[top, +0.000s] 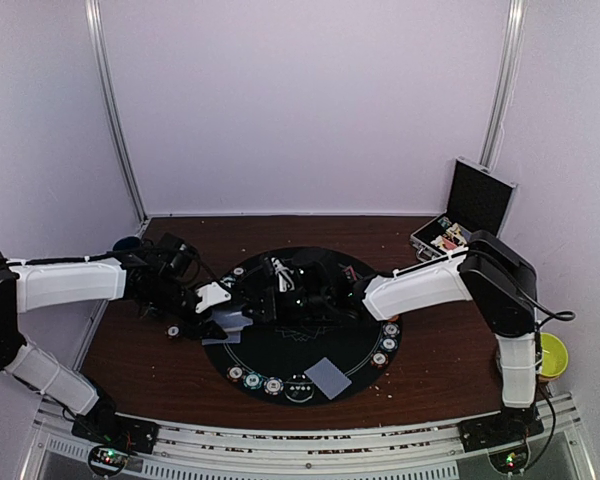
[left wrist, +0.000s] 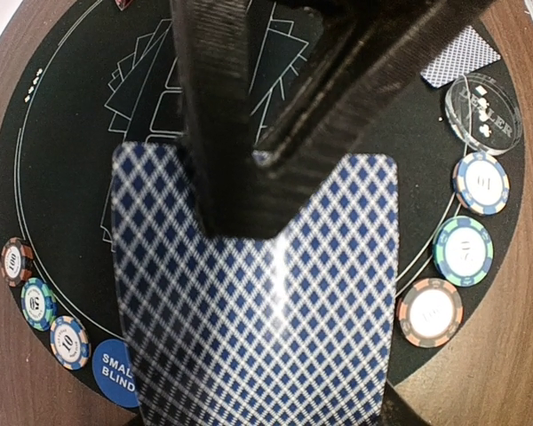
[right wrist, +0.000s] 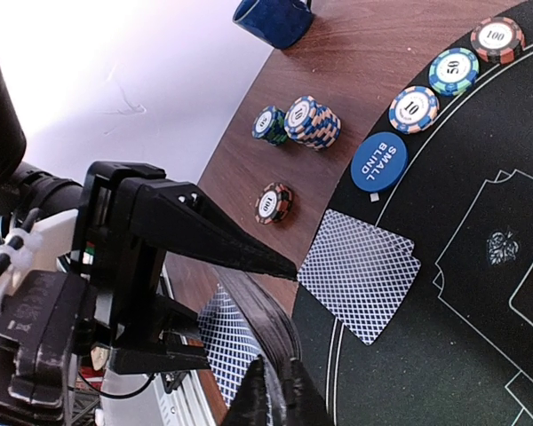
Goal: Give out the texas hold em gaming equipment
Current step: Pick up the poker card from the face-down deck piles, then distribute the poker card in the dealer area.
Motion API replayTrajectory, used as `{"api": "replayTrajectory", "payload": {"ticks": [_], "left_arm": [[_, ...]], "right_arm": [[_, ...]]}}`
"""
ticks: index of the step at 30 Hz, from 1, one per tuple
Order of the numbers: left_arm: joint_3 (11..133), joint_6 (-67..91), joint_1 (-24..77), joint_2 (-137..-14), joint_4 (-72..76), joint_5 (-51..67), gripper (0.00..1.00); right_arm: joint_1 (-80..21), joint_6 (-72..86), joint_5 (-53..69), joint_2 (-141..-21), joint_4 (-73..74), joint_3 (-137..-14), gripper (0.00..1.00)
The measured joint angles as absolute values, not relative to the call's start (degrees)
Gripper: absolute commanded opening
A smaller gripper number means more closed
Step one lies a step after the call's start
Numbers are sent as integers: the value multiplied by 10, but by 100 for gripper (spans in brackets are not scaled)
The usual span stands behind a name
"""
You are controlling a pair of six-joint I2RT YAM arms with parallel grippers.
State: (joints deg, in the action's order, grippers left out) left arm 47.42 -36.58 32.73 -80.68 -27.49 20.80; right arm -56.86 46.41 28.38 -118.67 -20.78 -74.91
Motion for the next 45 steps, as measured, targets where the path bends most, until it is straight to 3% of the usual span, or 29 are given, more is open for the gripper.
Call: {"api": "replayTrajectory", "payload": {"ticks": [4, 13, 25, 36, 45], "left_arm": [[474, -366, 327, -808, -275, 208, 53], [474, -366, 329, -809, -274, 212, 53], [474, -366, 333, -809, -274, 213, 53], [474, -366, 333, -809, -274, 212, 53], [474, -366, 333, -809, -274, 212, 53]], "right_arm": [[-569, 469, 293, -1186, -216, -746, 0], [-566, 473, 301, -1176, -239, -723, 0], [-551, 520, 232, -999, -323, -518, 0], [-627, 623, -21, -846, -437, -236, 0], [-761, 710, -226, -870, -496, -162, 0]]}}
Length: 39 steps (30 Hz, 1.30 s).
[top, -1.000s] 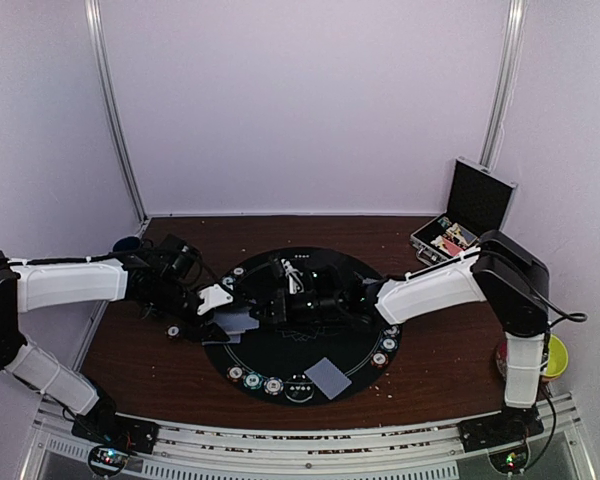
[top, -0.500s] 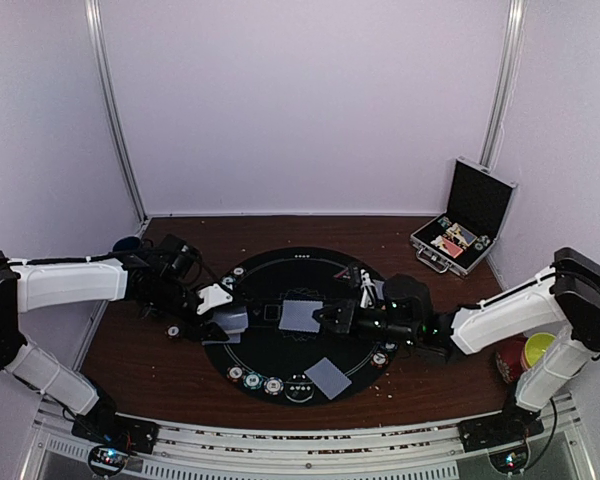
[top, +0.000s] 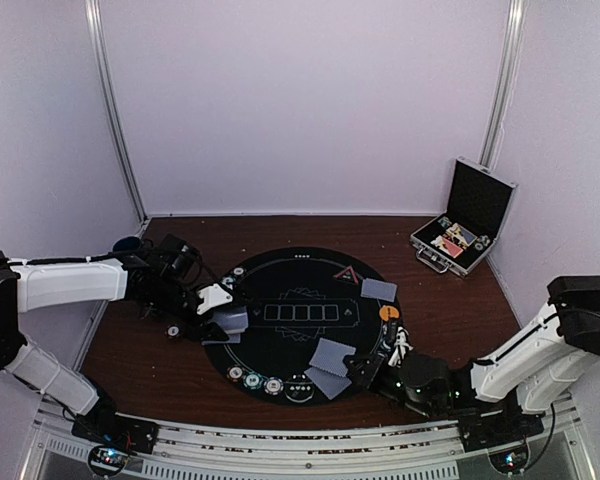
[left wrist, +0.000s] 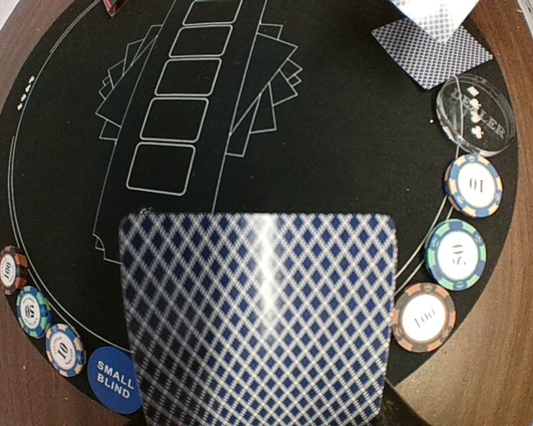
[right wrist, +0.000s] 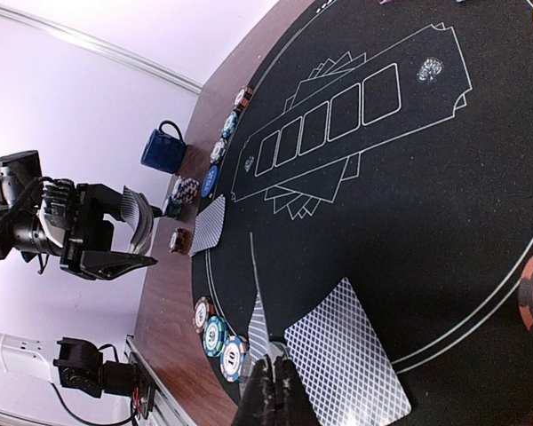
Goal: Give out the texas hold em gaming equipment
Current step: Distribute the poker card in the dealer area.
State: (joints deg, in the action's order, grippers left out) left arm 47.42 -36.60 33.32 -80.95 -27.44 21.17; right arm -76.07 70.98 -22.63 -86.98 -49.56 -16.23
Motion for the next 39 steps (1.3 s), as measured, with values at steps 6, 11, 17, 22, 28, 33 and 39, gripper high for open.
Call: {"api": "replayTrajectory", "payload": {"ticks": [6, 11, 17, 22, 28, 33, 39], "left_arm": [[474, -366, 333, -809, -274, 212, 53], [474, -366, 333, -809, -274, 212, 53], [474, -366, 333, -809, -274, 212, 53], [474, -366, 333, -809, -274, 212, 53], [474, -366, 333, -809, -274, 212, 53], [474, -366, 333, -809, -274, 212, 53], [474, -366, 333, -809, -274, 212, 53]], "right_arm": [[-817, 744, -323, -904, -495, -174, 0], [-836, 756, -362, -922, -487, -188, 0], [-839, 768, -380, -943, -474, -201, 0], [-839, 770, -382, -962, -467, -206, 0], [-839, 774, -376, -982, -462, -220, 5], [-839, 779, -368, -994, -460, -223, 8], [-849, 782, -362, -994, -444, -229, 16]]}}
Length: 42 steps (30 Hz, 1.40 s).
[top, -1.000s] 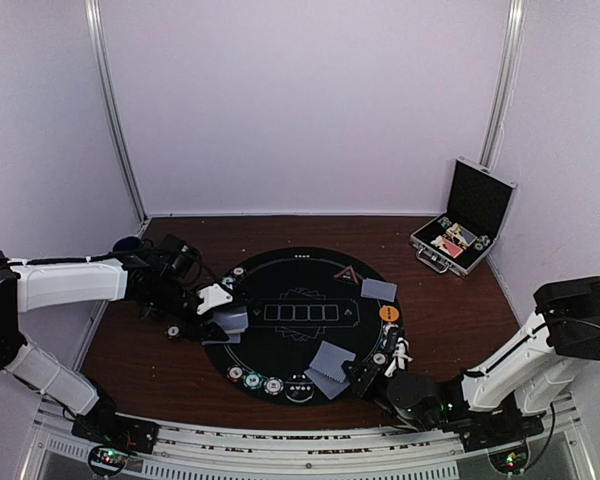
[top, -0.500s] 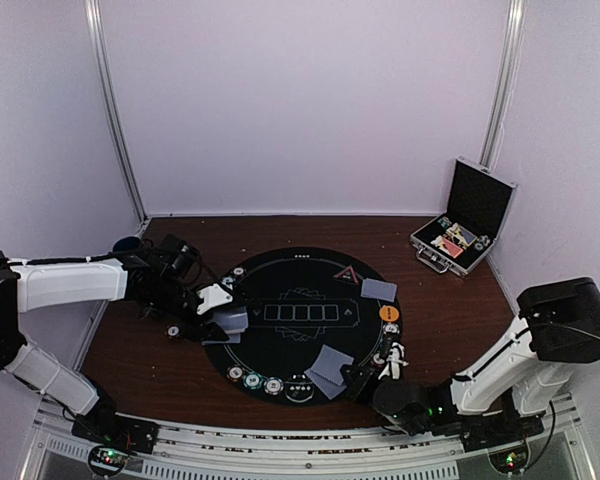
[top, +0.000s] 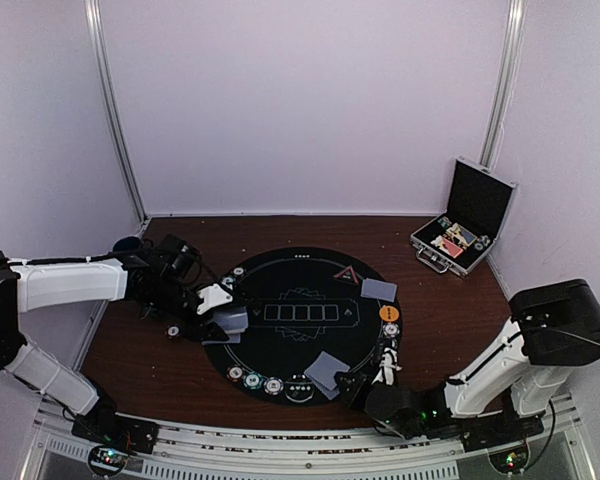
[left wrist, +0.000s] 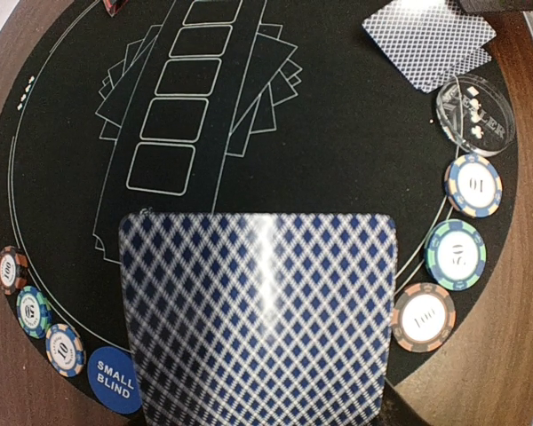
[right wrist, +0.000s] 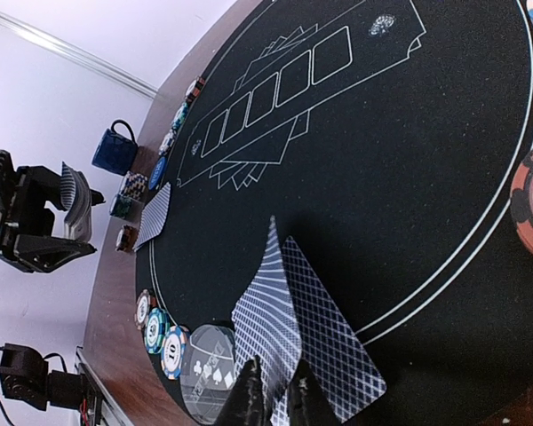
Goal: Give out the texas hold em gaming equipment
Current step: Distribute the poker card in the dealer area, then pick up the poker card from the face-down deck piles.
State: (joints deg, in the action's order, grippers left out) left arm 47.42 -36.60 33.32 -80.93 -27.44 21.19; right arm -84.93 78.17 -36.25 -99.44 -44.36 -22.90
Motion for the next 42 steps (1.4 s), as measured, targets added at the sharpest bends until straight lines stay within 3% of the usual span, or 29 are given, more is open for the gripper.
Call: {"api": "replayTrajectory", "payload": {"ticks": [5, 21, 27, 33, 38, 42], "left_arm": [[474, -366, 333, -809, -274, 212, 53], [474, -366, 333, -809, -274, 212, 53], [474, -366, 333, -809, -274, 212, 53], [474, -366, 333, -809, -274, 212, 53], [474, -366, 333, -807, -275, 212, 53], [474, -366, 333, -802, -275, 212, 53]], "right_arm": [[-864, 780, -364, -990, -401, -249, 25], [-904, 821, -404, -907, -225, -269, 34], [-914, 828, -427, -875, -165, -269, 47], [-915, 785, -452, -830, -126, -286, 73], [-899, 687, -446, -786, -130, -327, 81], [-833, 613, -372, -770, -172, -345, 83]]}}
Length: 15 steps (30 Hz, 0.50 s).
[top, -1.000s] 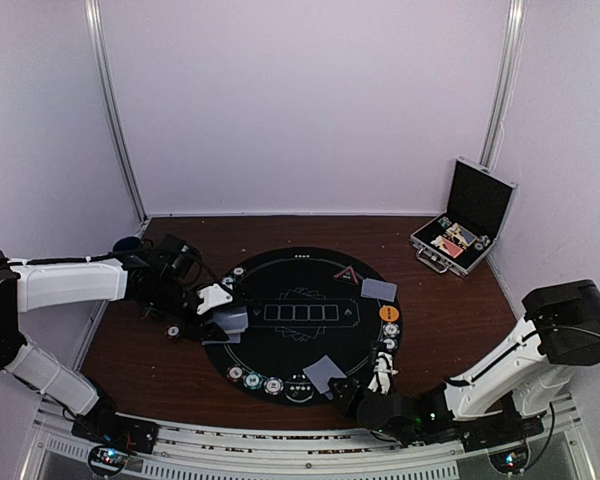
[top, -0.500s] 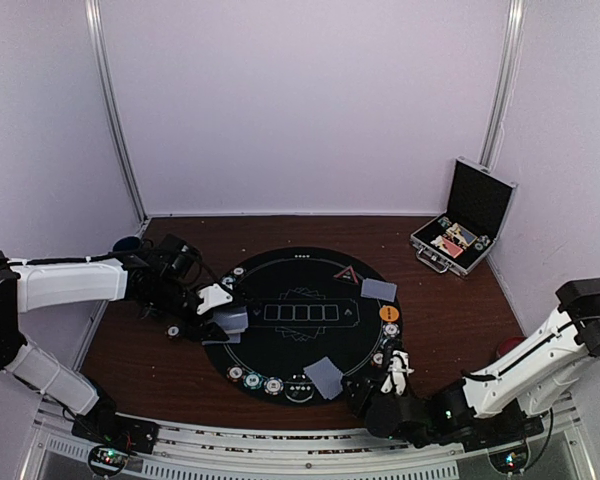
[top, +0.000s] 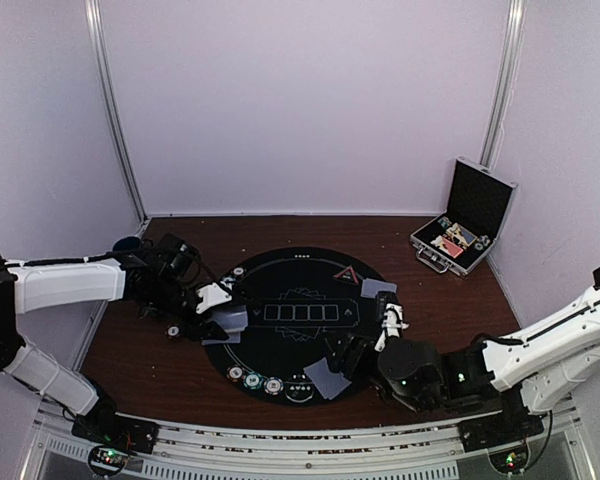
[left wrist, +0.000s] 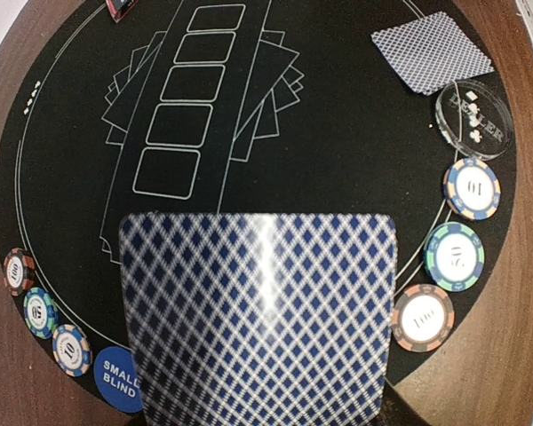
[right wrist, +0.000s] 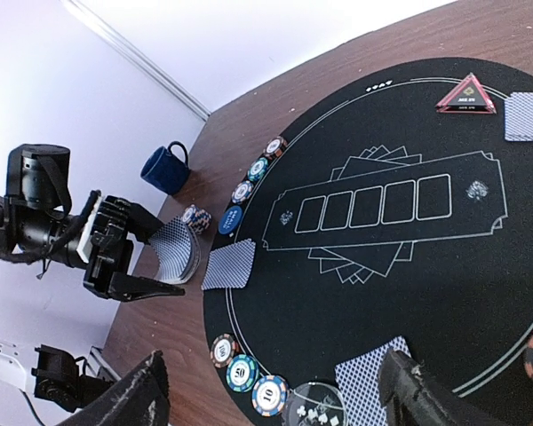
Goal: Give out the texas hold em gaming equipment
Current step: Pick up the poker card from the face-down deck piles.
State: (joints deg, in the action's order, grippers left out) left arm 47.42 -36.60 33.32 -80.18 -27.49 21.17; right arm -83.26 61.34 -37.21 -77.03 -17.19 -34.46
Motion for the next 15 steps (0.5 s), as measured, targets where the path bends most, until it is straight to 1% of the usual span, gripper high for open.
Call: {"api": "replayTrajectory", "payload": {"ticks": [4, 7, 13, 15], "left_arm": [[474, -366, 333, -801, -275, 211, 53], [474, -366, 333, -801, -275, 211, 53], [474, -366, 333, -800, -275, 209, 53], [474, -366, 333, -798, -275, 210, 53]], "right_arm": [[-750, 570, -258, -784, -218, -345, 84], [-702, 541, -170, -824, -241, -365, 84], [-663, 496, -13, -945, -265, -471, 84], [-655, 493, 31, -979, -285, -495, 83]]}}
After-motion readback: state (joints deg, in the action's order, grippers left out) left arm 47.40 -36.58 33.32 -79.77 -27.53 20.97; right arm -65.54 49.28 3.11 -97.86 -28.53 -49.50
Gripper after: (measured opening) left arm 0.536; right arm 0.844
